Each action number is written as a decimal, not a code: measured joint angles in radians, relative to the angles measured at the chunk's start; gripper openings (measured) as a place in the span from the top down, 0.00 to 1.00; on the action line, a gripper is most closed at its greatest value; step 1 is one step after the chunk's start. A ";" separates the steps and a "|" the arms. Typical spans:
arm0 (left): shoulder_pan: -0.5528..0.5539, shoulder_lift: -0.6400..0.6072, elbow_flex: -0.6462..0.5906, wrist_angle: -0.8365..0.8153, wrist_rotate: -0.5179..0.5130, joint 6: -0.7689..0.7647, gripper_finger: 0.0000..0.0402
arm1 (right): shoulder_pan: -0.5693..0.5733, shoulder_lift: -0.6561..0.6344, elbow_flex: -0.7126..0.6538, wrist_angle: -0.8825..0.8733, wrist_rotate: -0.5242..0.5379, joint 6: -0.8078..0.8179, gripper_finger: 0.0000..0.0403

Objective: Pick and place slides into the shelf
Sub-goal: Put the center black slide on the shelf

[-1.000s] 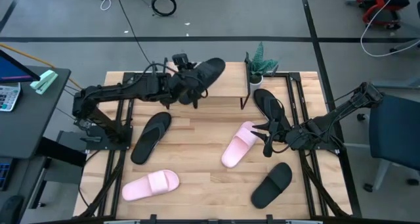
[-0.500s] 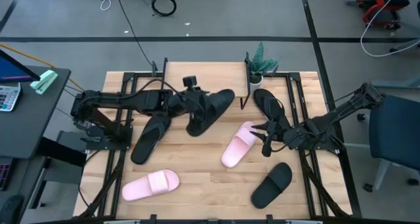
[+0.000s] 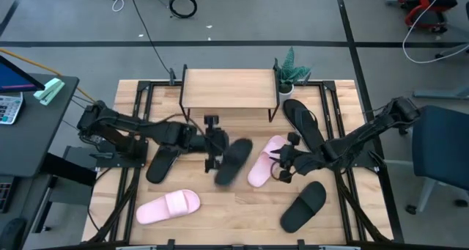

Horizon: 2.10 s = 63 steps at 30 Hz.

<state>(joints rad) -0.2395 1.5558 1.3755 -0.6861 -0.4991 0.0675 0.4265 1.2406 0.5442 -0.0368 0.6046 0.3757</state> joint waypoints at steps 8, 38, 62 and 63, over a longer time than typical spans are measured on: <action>-0.137 0.000 -0.022 -0.008 0.002 -0.043 0.69 | 0.110 0.167 0.414 -0.439 -0.058 0.255 0.73; -0.150 0.166 -0.102 0.001 0.037 -0.262 0.65 | 0.262 0.457 0.584 -0.585 -0.184 0.794 0.73; -0.183 0.225 -0.102 0.042 0.059 -0.284 0.70 | 0.288 0.453 0.596 -0.650 -0.232 0.800 0.74; -0.184 0.225 -0.102 0.040 0.059 -0.284 0.71 | 0.288 0.453 0.596 -0.646 -0.232 0.800 0.74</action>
<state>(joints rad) -0.4232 1.7805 1.2736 -0.6463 -0.4404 -0.2165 0.7143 1.6932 1.1400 -0.6824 0.3725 1.1759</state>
